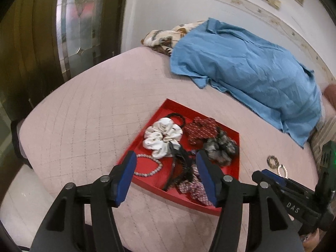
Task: Organize jewelry
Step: 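Move both open tools back toward the leopard-print and pearl bracelets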
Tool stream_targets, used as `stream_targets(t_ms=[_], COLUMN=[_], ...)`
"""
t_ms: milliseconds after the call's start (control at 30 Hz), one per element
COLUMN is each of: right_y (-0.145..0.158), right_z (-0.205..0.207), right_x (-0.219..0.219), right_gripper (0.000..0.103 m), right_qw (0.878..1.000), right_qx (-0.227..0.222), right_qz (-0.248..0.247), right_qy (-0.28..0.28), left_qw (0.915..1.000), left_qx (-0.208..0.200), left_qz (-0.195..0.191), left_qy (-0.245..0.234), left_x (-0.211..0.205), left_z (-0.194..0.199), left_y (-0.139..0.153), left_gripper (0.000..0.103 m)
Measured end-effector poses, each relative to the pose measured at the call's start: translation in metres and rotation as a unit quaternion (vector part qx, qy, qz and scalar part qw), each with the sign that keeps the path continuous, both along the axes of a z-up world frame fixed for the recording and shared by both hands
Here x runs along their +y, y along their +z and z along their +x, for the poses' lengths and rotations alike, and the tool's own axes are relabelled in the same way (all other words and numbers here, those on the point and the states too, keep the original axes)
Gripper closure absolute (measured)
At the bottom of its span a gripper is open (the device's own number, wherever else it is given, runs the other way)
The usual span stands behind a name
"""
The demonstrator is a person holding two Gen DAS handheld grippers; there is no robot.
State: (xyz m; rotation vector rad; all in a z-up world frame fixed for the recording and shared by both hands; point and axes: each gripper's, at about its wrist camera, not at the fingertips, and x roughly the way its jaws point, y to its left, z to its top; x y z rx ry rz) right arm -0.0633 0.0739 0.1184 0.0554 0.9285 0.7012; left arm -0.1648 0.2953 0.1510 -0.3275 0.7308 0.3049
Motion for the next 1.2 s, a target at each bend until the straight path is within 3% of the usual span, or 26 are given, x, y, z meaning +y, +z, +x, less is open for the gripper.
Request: stream_targets(t_ms=[333,900,1200], right_y=[-0.003,-0.013,-0.028], right_z=[-0.026,-0.037,-0.02], right_x=[-0.069,-0.19,-0.245], right_gripper=[0.055,0.052,0.052], right_qw=[0.999,0.989,0.98], right_qx=[-0.005,-0.003,0.015], right_qz=[0.0,-0.02,-0.014], right_qy=[-0.045,-0.144,-0.196], left_qw=[0.9945,0.9856,0.9779], left_qx=[-0.001,0.022,0.053], left_qz=[0.089,0.11,0.125], left_qy=[-0.055,-0.126,-0.159], left_x=[-0.07,-0.139,-0.174], left_z=[-0.008,-0.017,0.003], left_y=[0.019,0.016,0.0], left_gripper=[0.033,0.031,0.031])
